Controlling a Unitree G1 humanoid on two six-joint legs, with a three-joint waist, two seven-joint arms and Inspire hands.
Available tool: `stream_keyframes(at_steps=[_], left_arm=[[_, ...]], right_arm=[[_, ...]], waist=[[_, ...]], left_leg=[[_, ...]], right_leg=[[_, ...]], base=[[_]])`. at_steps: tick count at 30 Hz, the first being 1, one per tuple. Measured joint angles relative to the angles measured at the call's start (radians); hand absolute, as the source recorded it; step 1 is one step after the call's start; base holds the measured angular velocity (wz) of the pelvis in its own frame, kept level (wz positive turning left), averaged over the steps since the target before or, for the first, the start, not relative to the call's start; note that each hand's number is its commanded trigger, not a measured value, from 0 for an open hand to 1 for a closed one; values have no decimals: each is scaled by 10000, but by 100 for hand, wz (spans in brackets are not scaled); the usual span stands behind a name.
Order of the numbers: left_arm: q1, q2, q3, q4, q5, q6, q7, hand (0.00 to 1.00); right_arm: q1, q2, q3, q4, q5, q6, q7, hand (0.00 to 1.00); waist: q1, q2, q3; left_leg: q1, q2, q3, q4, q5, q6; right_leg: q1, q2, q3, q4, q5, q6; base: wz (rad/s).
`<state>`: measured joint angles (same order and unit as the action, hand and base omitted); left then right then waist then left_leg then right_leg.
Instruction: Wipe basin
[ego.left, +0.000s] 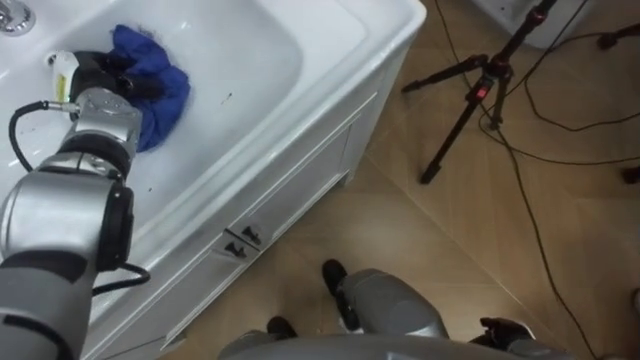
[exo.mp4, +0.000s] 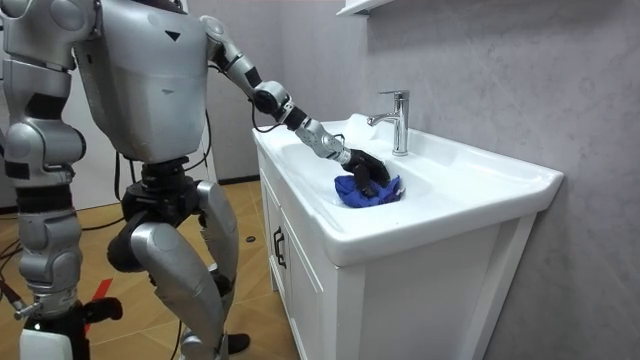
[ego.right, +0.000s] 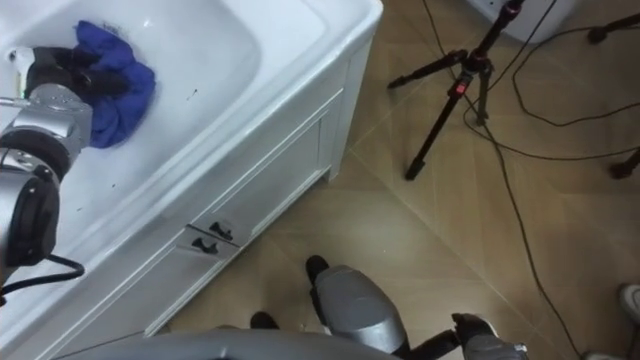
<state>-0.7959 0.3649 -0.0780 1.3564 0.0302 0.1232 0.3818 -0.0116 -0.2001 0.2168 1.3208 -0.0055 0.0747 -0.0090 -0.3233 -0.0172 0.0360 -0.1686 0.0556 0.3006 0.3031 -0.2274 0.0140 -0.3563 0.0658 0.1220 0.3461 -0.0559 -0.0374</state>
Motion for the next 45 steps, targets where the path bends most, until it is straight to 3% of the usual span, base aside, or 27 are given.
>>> stream_keyframes(at_steps=[6,10,14,17,20,25,32,33,41,45], left_arm=[[-204,-11,-56,0,15,-113,-7,100],[-205,-38,-376,-48,27,-312,-90,100],[-203,-70,-918,-523,43,-535,-370,100],[-203,-238,-1418,-1050,45,-916,-705,100],[-202,-509,-1756,-1530,119,-1312,-979,100],[-201,-513,-1845,-1683,40,-1486,-1373,100],[-164,-523,-2619,-2062,18,-2084,-2076,100],[-70,-542,-2621,-2155,18,-2157,-2190,100],[548,-723,-2802,-2700,51,-2411,-2388,100],[874,-800,-2786,-3067,214,-2420,-2446,100]], right_arm=[[-5,-30,16,48,20,-263,10,0],[-42,-65,12,100,26,-354,123,0],[-239,-166,19,205,65,-617,256,0],[-343,-313,42,183,62,-743,404,0],[-450,-389,209,154,52,-825,426,0],[-531,-448,380,66,59,-1010,487,0],[-719,-638,613,141,231,-1200,570,0],[-682,-697,678,141,234,-1232,583,0],[-686,-784,755,100,234,-1248,749,0],[-680,-780,754,72,217,-1152,748,0]], waist=[[-50,-135,127],[-59,-118,134],[-59,17,201],[-35,124,246],[-35,193,235],[9,286,209],[-1,354,219],[-2,400,191],[12,555,197],[48,576,188]], left_leg=[[-11,0,-4,5,-3,-1],[-117,11,-53,73,-12,15],[-340,15,-151,267,-57,72],[-347,4,-150,245,-74,102],[-304,-15,-110,223,-84,105],[-246,-52,-78,180,-88,94],[-136,-144,-125,30,-71,143],[-90,-146,-125,-19,-69,146],[298,-168,-103,-371,-22,197],[542,-307,-97,-537,2,229]], right_leg=[[6,-25,-38,-47,-19,-6],[-71,-118,-172,-38,-16,-9],[-137,-149,-286,-26,7,26],[-140,-158,-270,-40,7,54],[-144,-145,-260,-60,-5,66],[-134,-142,-279,-66,-18,48],[36,-293,-445,-144,-45,117],[97,-300,-448,-200,-36,129],[418,-394,-691,-382,-87,181],[552,-468,-837,-360,-181,212]], base=[[1],[5],[8],[1],[-4],[-1],[5],[0],[2],[0]])
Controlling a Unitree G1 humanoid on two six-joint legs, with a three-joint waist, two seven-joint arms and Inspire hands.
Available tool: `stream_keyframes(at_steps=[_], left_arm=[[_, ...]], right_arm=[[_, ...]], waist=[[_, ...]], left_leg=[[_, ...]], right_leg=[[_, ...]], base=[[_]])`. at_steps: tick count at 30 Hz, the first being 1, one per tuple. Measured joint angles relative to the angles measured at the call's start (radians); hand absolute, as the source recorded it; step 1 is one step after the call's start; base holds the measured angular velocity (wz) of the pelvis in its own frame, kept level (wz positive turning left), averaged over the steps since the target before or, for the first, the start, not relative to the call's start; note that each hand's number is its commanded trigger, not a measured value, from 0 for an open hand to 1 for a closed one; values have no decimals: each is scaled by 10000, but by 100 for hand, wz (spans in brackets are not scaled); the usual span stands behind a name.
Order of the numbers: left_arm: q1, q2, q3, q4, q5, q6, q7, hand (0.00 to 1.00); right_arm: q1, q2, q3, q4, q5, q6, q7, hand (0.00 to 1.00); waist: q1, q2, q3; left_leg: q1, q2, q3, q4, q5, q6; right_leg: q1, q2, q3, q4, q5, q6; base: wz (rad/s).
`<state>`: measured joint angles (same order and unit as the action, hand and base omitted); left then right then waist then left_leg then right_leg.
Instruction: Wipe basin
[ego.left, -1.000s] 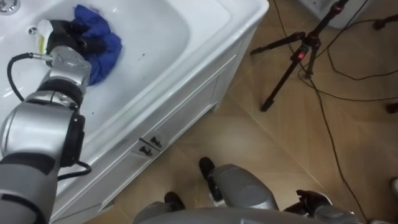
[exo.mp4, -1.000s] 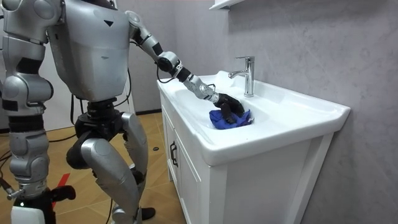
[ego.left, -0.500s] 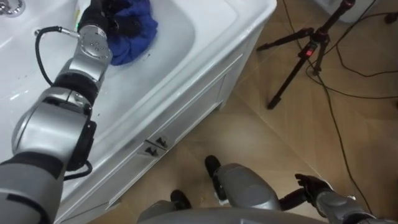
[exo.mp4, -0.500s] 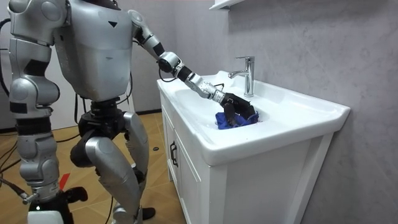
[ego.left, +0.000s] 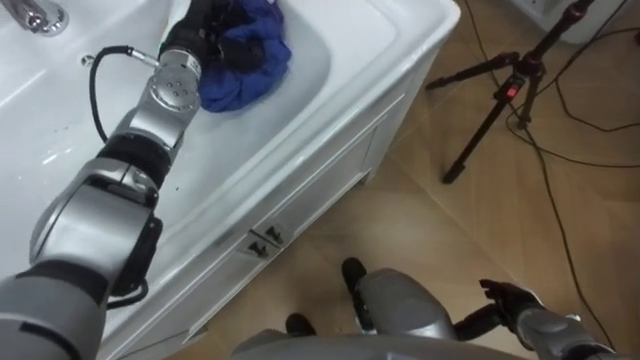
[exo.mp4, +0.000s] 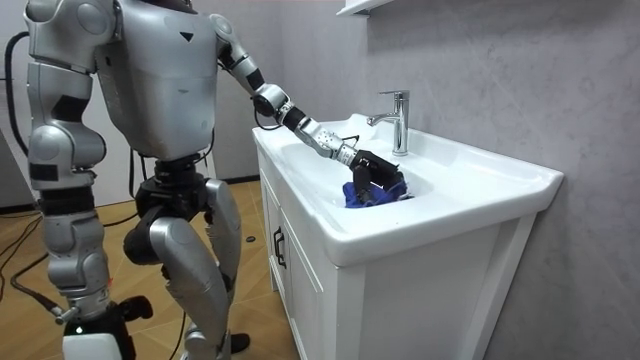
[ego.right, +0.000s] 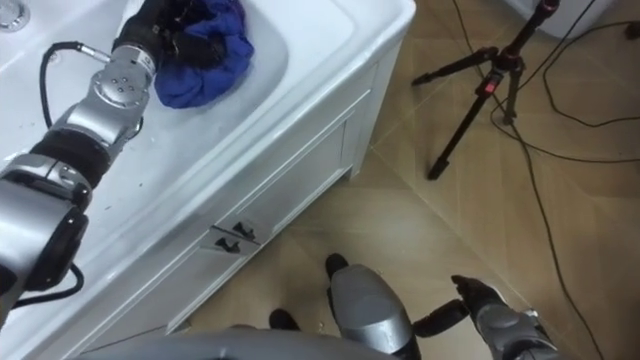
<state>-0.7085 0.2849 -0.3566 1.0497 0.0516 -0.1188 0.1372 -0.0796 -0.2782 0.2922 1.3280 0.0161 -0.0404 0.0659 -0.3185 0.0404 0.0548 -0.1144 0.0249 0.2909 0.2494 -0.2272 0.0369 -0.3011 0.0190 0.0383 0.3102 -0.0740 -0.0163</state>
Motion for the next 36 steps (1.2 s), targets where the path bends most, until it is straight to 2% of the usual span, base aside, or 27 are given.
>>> stream_keyframes(at_steps=[2,8,10,13,17,20,23,29,33,36], left_arm=[[121,-7,18,-104,17,0,-101,100],[770,-4,189,-501,18,-146,-390,100],[960,-33,171,-434,91,-166,-464,100],[1382,-78,173,-273,298,-127,-691,100],[1652,-198,240,-271,627,6,-794,100],[1766,-309,526,-42,1507,-37,-786,100],[2060,-370,783,-87,2518,-144,-766,100],[2307,-369,996,-97,3598,-200,-725,100],[2708,-387,1598,-54,4215,-202,-732,100],[2989,-371,2011,-45,4450,-203,-664,100]], right_arm=[[18,2,-17,-6,0,-5,2,0],[99,42,-33,-1,26,139,-1,0],[225,65,-33,-49,128,195,-69,0],[368,81,-69,-114,140,386,-322,0],[462,85,-220,-130,139,502,-424,0],[473,89,-623,-115,81,526,-421,0],[687,91,-813,-141,94,569,-460,0],[992,93,-1484,-383,-16,642,-556,0],[1315,186,-2075,-622,-104,636,-648,0],[1665,238,-2374,-841,-246,649,-664,0]], waist=[[3,-8,-8],[116,-37,-48],[141,-67,-113],[179,-101,-258],[227,-105,-291],[260,-129,-295],[314,-189,-436],[525,-170,-447],[711,-218,-420],[844,-203,-443]], left_leg=[[111,-11,1,-69,1,2],[362,-26,87,-156,2,4],[474,-22,99,-159,3,3],[744,-9,108,-215,1,-1],[950,-1,111,-311,1,0],[1105,-14,99,-484,6,-9],[1172,-22,128,-515,-5,-35],[1437,23,179,-666,2,-94],[1709,90,270,-696,-37,-160],[1804,138,321,-802,-65,-209]], right_leg=[[74,-37,-139,13,-45,0],[252,-35,-162,-9,-114,-4],[358,-33,-161,-16,-149,-9],[632,-33,-196,-61,-204,-8],[786,-47,-226,-51,-218,1],[883,-52,-224,-52,-257,15],[924,7,-202,-79,-251,-7],[1192,92,-174,-196,-227,-51],[1424,162,-161,-201,-264,-103],[1504,228,-152,-213,-306,-132]], base=[[0],[-4],[-2],[2],[1],[-1],[-6],[-4],[-5],[-4]])
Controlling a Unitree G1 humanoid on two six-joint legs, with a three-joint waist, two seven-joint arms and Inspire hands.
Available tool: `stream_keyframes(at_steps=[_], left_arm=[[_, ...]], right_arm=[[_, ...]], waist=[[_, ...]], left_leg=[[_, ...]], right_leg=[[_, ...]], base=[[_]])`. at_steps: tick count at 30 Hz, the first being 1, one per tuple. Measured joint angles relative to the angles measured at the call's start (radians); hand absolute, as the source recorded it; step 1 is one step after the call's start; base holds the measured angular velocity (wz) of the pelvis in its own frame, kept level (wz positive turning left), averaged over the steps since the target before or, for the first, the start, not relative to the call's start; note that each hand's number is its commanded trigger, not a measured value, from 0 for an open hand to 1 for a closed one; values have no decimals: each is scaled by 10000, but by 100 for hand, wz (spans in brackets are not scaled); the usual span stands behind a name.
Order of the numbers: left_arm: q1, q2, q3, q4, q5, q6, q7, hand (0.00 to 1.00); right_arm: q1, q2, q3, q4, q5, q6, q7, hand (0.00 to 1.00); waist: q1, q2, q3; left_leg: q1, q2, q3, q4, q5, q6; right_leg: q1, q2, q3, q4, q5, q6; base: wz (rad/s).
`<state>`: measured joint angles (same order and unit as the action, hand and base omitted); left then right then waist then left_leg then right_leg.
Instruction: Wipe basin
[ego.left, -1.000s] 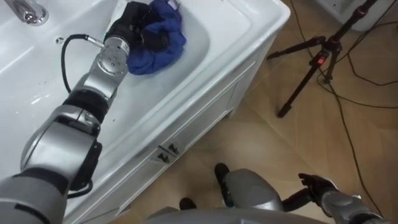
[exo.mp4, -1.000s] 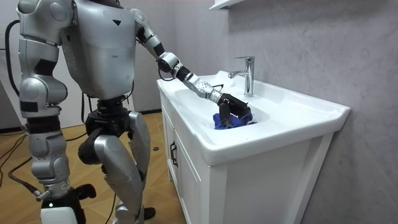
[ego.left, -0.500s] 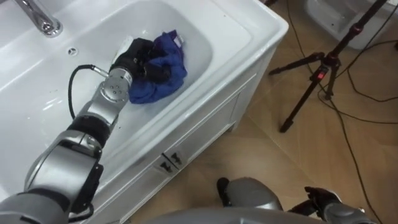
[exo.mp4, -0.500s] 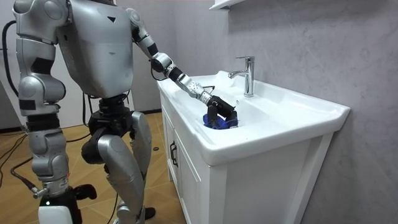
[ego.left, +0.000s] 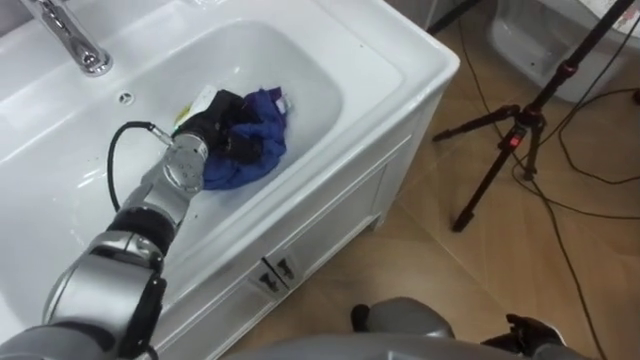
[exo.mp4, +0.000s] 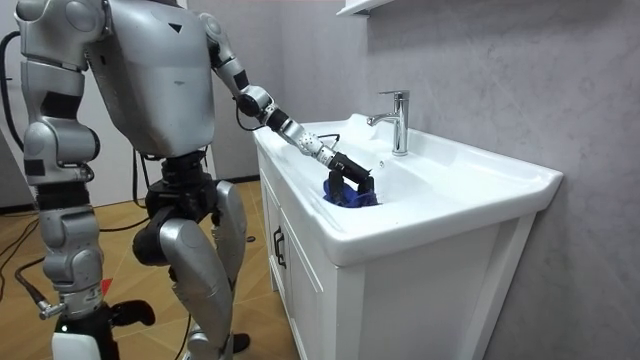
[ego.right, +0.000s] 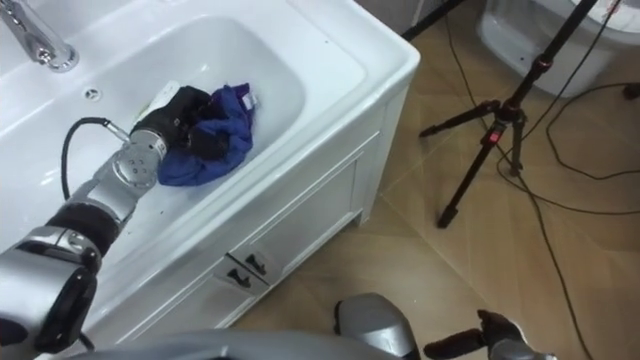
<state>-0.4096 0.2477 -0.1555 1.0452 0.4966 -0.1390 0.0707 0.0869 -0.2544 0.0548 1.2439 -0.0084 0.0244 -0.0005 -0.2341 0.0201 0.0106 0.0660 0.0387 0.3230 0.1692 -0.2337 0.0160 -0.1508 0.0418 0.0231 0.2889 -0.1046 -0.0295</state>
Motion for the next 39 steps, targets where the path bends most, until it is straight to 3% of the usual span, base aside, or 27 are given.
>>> stream_keyframes(at_steps=[3,7,12,17,20,24,27,32,39], left_arm=[[234,42,152,8,208,0,110,100],[921,225,757,-5,577,-6,158,100],[1547,654,1435,-6,1540,-6,490,100],[2187,855,1958,-8,1743,-6,982,100],[2633,961,2101,-33,1744,-6,1318,100],[3145,1054,2739,-72,2187,-6,1576,100],[3835,1232,2845,-482,2274,-4,1849,100],[4908,1233,3221,-1066,2449,1,2261,100],[5146,1187,3419,-1073,3055,37,2541,100]], right_arm=[[306,-3,-21,-20,29,14,-113,0],[496,48,-864,-32,-436,131,-103,0],[582,47,-1371,-82,-956,146,-71,0],[906,35,-1772,-389,-1069,213,-75,0],[950,29,-1774,-428,-1153,215,-76,0],[953,-9,-2476,-747,-1609,413,-5,0],[953,-23,-2787,-1127,-1872,392,-45,0],[948,-102,-3363,-1265,-1854,419,-102,0],[1090,-111,-3547,-1262,-2027,429,-90,0]], waist=[[245,101,-61],[367,282,-152],[682,360,-215],[1041,454,-252],[1044,541,-292],[1065,725,-382],[1070,795,-391],[1141,851,-378],[1453,865,-373]], left_leg=[[104,43,3,-9,-22,-49],[383,141,12,-90,-75,-148],[571,181,13,-175,-54,-234],[840,246,-1,-235,0,-328],[1013,338,16,-344,-60,-432],[1020,458,20,-335,-66,-543],[1026,541,-86,-185,-36,-621],[1070,623,-290,159,-24,-631],[1360,721,-665,137,140,-828]], right_leg=[[87,68,38,-35,-9,-43],[392,175,1,-184,-37,-112],[471,255,21,-118,-120,-202],[683,341,25,-148,-185,-295],[822,449,51,-179,-196,-355],[802,532,43,-222,-174,-502],[821,615,47,-239,-194,-640],[993,650,-5,-118,-398,-827],[1357,724,-106,-101,-641,-1102]], base=[[-6],[-1],[-2],[-2],[-10],[-14],[-11],[-6],[6]])
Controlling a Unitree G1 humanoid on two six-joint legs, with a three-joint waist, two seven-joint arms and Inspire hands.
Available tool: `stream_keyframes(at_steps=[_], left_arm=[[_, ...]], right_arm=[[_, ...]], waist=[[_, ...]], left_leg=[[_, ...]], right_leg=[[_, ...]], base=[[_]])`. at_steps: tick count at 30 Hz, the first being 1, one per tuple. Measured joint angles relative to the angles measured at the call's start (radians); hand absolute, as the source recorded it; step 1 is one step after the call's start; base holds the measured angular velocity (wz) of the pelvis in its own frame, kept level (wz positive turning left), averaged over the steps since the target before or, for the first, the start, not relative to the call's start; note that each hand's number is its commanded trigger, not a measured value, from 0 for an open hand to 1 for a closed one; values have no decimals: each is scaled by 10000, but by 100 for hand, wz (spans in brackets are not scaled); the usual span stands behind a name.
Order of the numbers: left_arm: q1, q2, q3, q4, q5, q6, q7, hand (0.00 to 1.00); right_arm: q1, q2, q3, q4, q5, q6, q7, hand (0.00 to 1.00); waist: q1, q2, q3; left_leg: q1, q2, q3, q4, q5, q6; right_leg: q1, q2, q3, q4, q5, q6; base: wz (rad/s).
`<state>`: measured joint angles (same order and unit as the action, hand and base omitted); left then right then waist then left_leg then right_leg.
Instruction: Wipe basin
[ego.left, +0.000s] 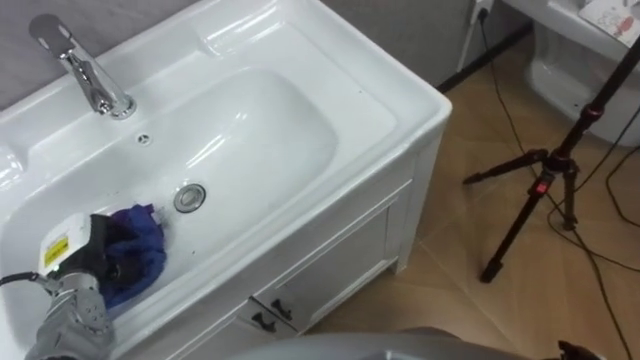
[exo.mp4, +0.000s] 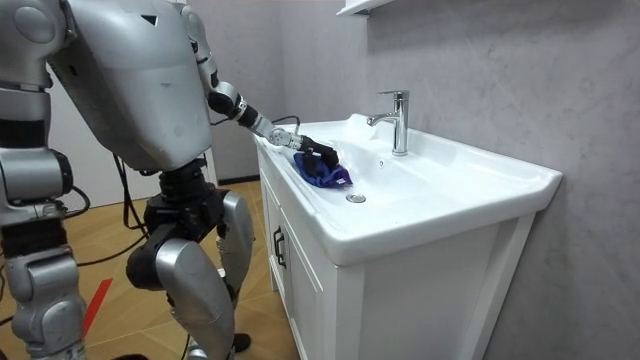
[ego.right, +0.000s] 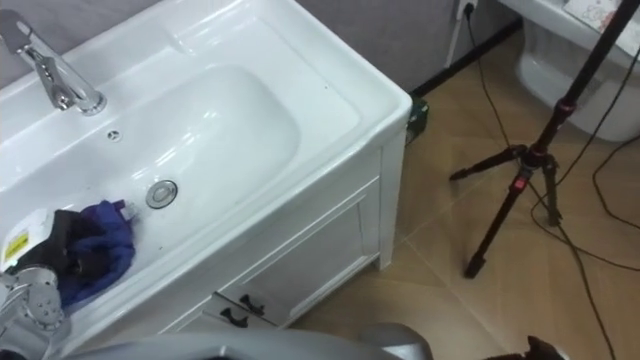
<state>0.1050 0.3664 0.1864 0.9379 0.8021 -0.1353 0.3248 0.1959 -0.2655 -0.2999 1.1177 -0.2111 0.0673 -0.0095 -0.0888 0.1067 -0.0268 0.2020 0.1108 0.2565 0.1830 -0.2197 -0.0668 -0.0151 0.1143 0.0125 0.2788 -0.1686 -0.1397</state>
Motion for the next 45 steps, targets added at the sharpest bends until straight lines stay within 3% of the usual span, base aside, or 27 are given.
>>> stream_keyframes(at_steps=[2,7,16,24,28,30,35,41,42,45], left_arm=[[53,-3,47,0,1,0,47,100],[249,-17,70,12,5,23,236,100],[565,-4,100,19,-19,158,395,100],[727,-82,375,51,-30,216,390,100],[712,-201,487,49,-72,216,519,100],[614,-327,539,35,-55,237,608,100],[410,-451,459,-312,-266,451,562,100],[200,-632,438,-1443,-259,622,346,100],[218,-666,422,-1792,-260,648,346,100],[221,-854,298,-2623,-233,711,350,100]], right_arm=[[52,0,-1,0,2,1,17,0],[-3,-65,1,13,94,-9,30,0],[-75,-109,0,17,80,-19,-14,0],[-131,-162,-123,15,52,-36,-369,0],[-136,-173,-184,15,463,-51,-613,0],[-134,-153,-137,17,531,-131,-697,0],[-257,-147,172,160,918,-454,-899,0],[-401,-29,735,455,1502,-695,-979,0],[-440,-7,932,455,1693,-779,-953,0],[-724,59,1406,456,1761,-923,-773,0]], waist=[[48,4,0],[172,8,7],[217,20,11],[340,58,13],[363,61,12],[361,57,12],[339,-11,23],[383,-168,89],[398,-248,145],[451,-340,201]], left_leg=[[27,15,-26,19,35,21],[-16,-85,-685,-67,120,-36],[-11,-228,-694,-165,143,-64],[-3,-368,-722,-260,160,-91],[0,-377,-1035,-311,160,-90],[-25,-382,-1072,-309,159,-90],[-109,-390,-1094,-309,157,-89],[-382,-401,-1124,-306,157,-89],[-408,-403,-1147,-300,158,-89],[-586,-399,-1207,-276,160,-90]], right_leg=[[67,-2,-70,-1,-71,-67],[338,-3,-174,-43,-183,-211],[689,-3,-459,-138,-473,-411],[889,27,-476,-371,-498,-453],[994,23,-624,-444,-498,-455],[1024,-24,-953,-449,-498,-454],[1030,-89,-1278,-632,-500,-450],[975,-184,-1860,-737,-507,-433],[974,-196,-1959,-765,-508,-432],[916,-212,-2145,-935,-493,-413]], base=[[10],[4],[6],[-4],[6],[19],[20],[30],[21],[25]])
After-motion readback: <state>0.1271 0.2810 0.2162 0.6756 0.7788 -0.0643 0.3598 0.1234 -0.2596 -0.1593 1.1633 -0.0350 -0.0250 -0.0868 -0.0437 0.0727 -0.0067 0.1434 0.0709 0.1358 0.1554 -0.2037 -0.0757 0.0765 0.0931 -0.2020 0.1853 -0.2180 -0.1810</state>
